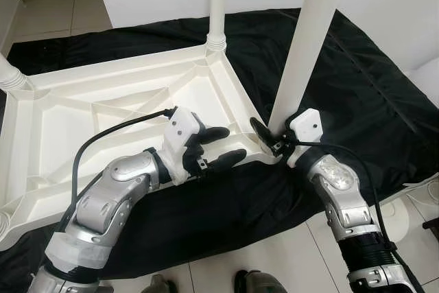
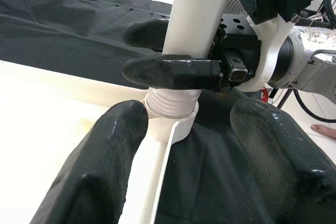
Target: Building children table
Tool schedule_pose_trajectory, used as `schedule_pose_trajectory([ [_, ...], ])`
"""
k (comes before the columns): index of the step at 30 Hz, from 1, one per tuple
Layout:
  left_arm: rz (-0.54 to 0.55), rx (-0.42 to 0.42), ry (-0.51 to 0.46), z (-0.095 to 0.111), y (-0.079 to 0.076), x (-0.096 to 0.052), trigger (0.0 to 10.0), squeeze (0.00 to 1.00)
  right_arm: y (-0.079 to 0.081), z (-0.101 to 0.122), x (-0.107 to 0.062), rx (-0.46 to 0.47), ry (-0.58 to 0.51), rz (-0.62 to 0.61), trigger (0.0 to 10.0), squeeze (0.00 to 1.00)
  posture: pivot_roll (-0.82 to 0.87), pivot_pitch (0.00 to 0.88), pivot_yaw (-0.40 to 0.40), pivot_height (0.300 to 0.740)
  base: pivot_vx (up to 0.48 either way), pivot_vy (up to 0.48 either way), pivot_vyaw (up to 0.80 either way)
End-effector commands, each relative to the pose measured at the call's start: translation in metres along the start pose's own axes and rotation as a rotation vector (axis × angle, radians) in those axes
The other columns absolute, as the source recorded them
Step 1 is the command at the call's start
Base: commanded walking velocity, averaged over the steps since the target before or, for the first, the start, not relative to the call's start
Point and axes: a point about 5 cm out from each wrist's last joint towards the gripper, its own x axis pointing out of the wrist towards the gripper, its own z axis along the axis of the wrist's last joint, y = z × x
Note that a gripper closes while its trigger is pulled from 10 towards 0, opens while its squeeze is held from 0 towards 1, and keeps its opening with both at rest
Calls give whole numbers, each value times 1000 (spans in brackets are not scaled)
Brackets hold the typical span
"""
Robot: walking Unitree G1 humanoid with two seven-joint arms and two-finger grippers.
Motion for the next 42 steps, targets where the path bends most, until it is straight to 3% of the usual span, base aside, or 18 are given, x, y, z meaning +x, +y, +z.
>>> schedule_pose_trajectory([
  [1,25,5,11,0,1,-2,10000,0,13,-48,-15,154,237,-14,10000,0,-91,137,46,740,0,0,0],
  [11,20,10,12,1,2,-1,10000,0,5,-41,-5,245,220,-92,10000,0,-90,136,48,740,0,0,0],
  [24,29,16,12,1,3,-2,10000,0,8,-39,-1,227,222,-135,10000,0,-84,126,35,740,0,0,0],
  [27,30,15,10,0,2,-1,10000,0,11,-36,3,225,210,-224,10000,0,-83,121,25,740,0,0,0],
  [30,31,10,10,-1,1,-1,10000,0,19,-32,7,290,190,-333,10000,0,-83,115,16,740,0,0,0],
  [32,31,10,10,-1,1,-1,10000,0,19,-32,7,290,190,-333,10000,0,-83,115,16,740,0,0,0],
  [33,28,6,12,-3,-1,-1,10000,0,24,-29,10,284,185,-426,10000,0,-83,111,14,740,0,0,0],
  [36,26,6,13,-3,-2,-1,10000,0,25,-26,11,285,177,-475,10000,0,-83,109,10,740,0,0,0],
  [37,23,6,12,-4,-3,0,10000,0,28,-22,12,290,169,-587,10000,0,-81,101,4,740,0,0,0],
  [42,24,6,8,-4,-3,1,10000,0,37,-19,16,333,173,-641,10000,0,-78,95,-1,740,0,0,0],
])
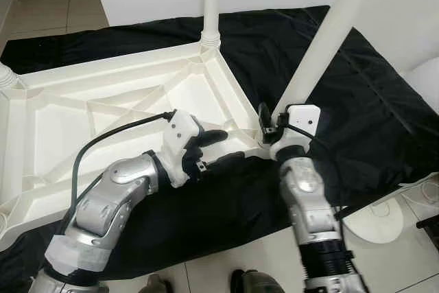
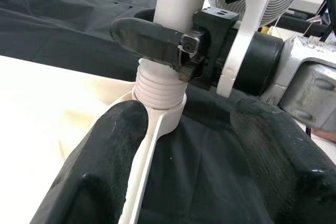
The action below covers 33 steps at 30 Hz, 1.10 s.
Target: Building children table
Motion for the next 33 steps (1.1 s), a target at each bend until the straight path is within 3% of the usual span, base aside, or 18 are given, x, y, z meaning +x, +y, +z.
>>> schedule_pose_trajectory([
  [1,18,16,3,0,-1,1,10000,0,1,-31,-11,-12,164,-13,10000,0,-79,92,-1,740,0,0,0],
  [17,19,17,-1,0,-2,1,10000,0,7,-30,-13,-98,155,0,10000,0,-78,80,-6,740,0,0,0],
  [33,24,16,2,-1,-3,0,10000,0,8,-30,-13,-104,155,6,10000,0,-74,83,-9,740,0,0,0],
])
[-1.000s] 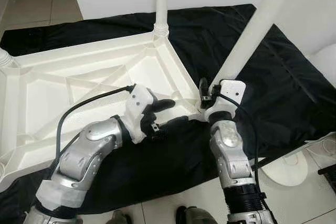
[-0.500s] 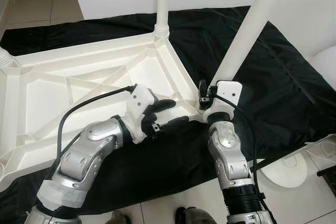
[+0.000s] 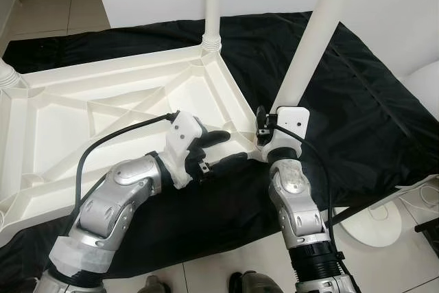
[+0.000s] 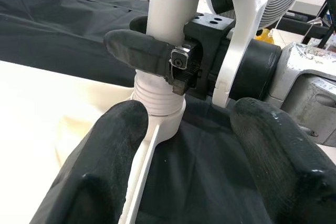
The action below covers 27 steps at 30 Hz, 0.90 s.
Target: Building children table
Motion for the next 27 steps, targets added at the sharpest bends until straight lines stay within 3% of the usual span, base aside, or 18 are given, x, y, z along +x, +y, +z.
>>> schedule_pose_trajectory([
  [1,19,15,-3,2,-1,-1,10000,0,2,-25,-10,-2,118,16,10000,1000,-72,82,-11,740,0,0,0],
  [9,17,14,-4,2,-2,0,10000,0,-3,-12,-6,34,21,78,10000,1000,-74,80,-10,740,0,0,0],
  [10,16,13,-3,2,-2,0,10000,0,-5,-10,-4,29,9,100,10000,608,-76,79,-9,740,0,0,0],
  [11,12,14,-3,2,-3,0,10000,0,-6,-8,-3,33,-1,139,10000,0,-76,79,-9,740,0,0,0],
  [22,1,15,-1,2,-6,1,10000,0,-27,1,7,-11,-47,269,10000,0,-74,83,-11,740,0,0,0],
  [24,-7,10,10,-1,-11,3,10000,0,-40,3,11,-31,-47,302,10000,0,-68,87,-12,740,0,0,0],
  [27,-7,8,15,-3,-13,5,10000,0,-45,3,13,-35,-46,316,10000,0,-66,87,-12,740,0,0,0],
])
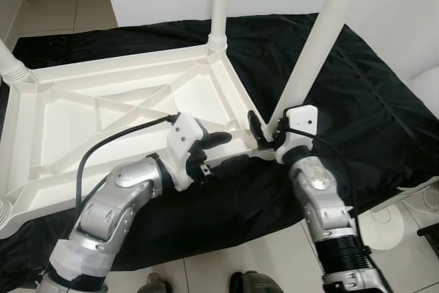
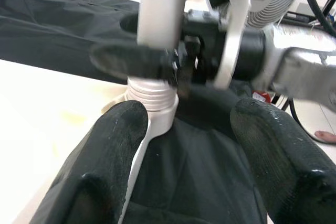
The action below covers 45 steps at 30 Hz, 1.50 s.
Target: Building children table
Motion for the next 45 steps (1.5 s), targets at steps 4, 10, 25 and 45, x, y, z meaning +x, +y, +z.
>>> schedule_pose_trajectory([
  [4,9,-4,31,-6,-9,6,10000,0,-11,-3,-1,1,10,59,10000,0,-62,89,-11,740,0,0,0],
  [10,41,2,39,-8,-12,13,10000,0,-20,-3,0,-22,25,143,10000,0,-59,92,-9,740,0,0,0],
  [25,75,4,48,-6,-11,19,10000,0,-24,-8,10,-76,93,476,4784,0,-58,99,0,740,0,0,0],
  [45,73,29,45,0,-14,23,10000,0,-29,-33,16,-99,243,455,10000,0,-50,93,-5,740,0,0,0],
])
